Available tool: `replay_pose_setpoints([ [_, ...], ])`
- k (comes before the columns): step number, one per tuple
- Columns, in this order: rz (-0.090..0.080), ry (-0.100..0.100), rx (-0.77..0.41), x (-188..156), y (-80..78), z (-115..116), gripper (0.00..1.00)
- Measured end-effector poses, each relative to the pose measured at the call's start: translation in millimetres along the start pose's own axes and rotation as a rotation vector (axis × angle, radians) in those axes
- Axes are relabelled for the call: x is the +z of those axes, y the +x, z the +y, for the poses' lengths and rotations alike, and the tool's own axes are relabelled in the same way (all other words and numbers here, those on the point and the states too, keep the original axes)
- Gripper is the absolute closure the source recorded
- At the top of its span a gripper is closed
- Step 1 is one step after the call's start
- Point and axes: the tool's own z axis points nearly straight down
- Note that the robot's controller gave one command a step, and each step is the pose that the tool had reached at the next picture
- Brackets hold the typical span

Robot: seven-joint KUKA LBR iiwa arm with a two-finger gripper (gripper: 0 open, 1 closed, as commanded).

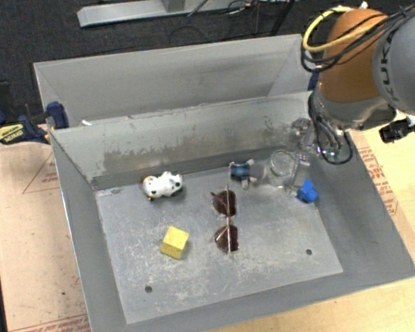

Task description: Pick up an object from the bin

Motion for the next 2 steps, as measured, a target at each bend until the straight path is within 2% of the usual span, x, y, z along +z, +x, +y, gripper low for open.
replay_pose_setpoints([
  [1, -0.004, -0.001, -0.198, 25.3, 2.9, 33.2, 0.0],
  [2, -0.002, -0.001, -0.01, 54.4, 4.6, 36.5, 0.0],
])
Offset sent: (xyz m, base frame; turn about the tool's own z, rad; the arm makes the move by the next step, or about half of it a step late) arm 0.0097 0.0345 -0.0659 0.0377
